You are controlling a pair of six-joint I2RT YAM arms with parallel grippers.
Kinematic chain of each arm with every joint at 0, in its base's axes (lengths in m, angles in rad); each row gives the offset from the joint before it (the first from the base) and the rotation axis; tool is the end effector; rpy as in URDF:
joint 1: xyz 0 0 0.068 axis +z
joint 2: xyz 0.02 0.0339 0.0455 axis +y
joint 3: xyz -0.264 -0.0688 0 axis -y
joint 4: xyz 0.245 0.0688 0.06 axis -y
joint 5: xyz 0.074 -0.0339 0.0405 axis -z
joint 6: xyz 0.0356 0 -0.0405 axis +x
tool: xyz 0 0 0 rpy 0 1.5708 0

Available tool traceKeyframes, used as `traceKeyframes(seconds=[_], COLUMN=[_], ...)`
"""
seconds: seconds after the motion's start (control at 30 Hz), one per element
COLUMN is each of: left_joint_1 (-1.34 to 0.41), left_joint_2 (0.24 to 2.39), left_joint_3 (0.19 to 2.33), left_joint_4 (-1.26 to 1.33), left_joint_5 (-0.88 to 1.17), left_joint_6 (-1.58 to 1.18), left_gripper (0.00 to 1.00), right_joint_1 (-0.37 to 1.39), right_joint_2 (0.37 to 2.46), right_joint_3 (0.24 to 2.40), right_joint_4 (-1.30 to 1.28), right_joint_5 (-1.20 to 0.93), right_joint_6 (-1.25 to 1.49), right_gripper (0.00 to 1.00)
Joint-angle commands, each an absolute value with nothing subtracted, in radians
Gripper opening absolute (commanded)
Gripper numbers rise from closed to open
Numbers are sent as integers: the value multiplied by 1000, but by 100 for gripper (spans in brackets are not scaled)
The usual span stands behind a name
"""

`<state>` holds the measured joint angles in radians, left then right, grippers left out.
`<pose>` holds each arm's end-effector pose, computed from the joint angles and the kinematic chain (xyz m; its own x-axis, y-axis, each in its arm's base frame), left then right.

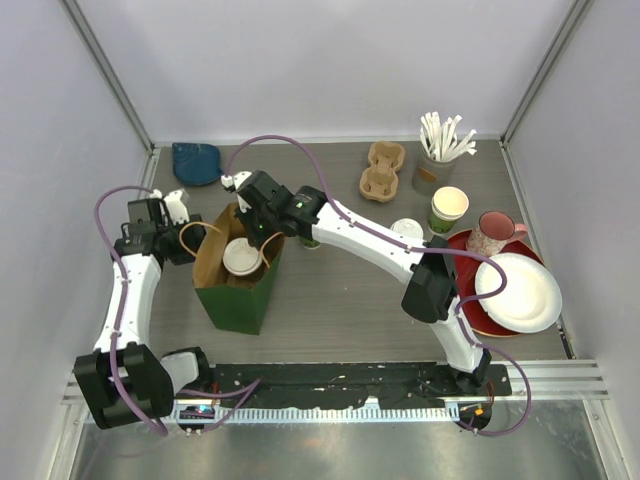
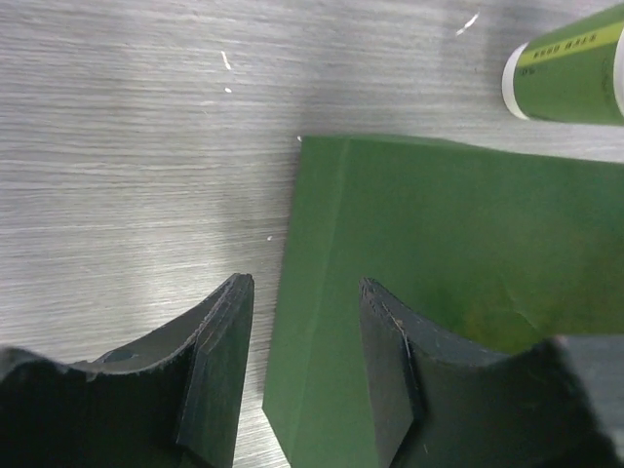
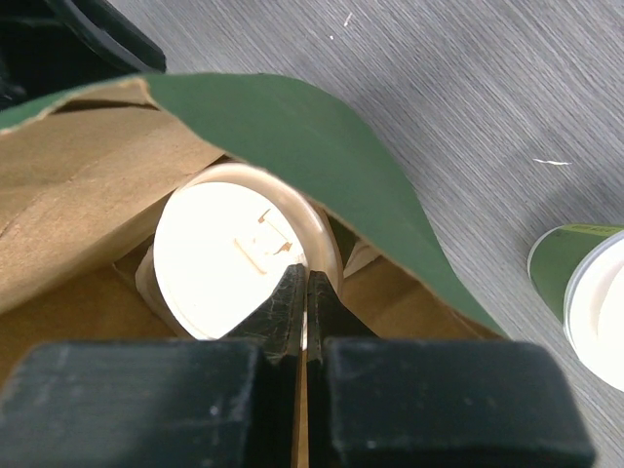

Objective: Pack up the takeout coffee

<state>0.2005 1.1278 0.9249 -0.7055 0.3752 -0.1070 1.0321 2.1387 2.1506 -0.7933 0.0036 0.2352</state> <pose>0.2229 0.0320 0.2769 -0.7721 -0.2583 -0.5806 -0.0472 0.9344 -0.3530 0.2484 0.4155 0.3218 -0.5511 -0.4678 -0.6910 -0.7493 0.6419 0.1630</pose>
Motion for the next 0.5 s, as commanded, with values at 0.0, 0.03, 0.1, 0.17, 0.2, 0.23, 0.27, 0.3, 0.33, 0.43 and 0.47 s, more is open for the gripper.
traceKeyframes(seconds=[0.0,0.03,0.1,0.17,0.2,0.23,0.27,0.3,0.33,0.43,0.47], left_joint_1=[180,176,169,161,152,144,129,120,111,78,68], left_joint_2=[1149,1155,1169,1177,1184,1187,1193,1198,1204,1215,1215], left_joint_3=[898,893,882,877,874,870,867,859,859,859,859], left_joint_4=[-605,-597,-578,-571,-563,-558,-543,-537,-531,-517,-512], left_joint_5=[468,477,488,486,486,483,483,483,479,468,466], left_joint_6=[-75,-75,-75,-72,-71,-66,-66,-66,-64,-64,-63], left_gripper=[50,50,50,50,50,50,50,50,49,50,49], right_joint_1=[1031,1029,1026,1028,1026,1026,1026,1025,1023,1022,1020], right_joint_2=[2126,2128,2128,2125,2122,2120,2117,2117,2115,2112,2114], right_joint_3=[2195,2198,2203,2206,2206,2206,2209,2209,2209,2203,2201], right_joint_4=[-769,-769,-769,-769,-769,-772,-770,-772,-775,-775,-776], right_joint_5=[15,12,12,12,12,12,14,12,12,14,14], right_joint_6=[250,253,253,256,256,256,255,253,253,253,255], right_gripper=[1,1,1,1,1,1,1,1,1,1,1])
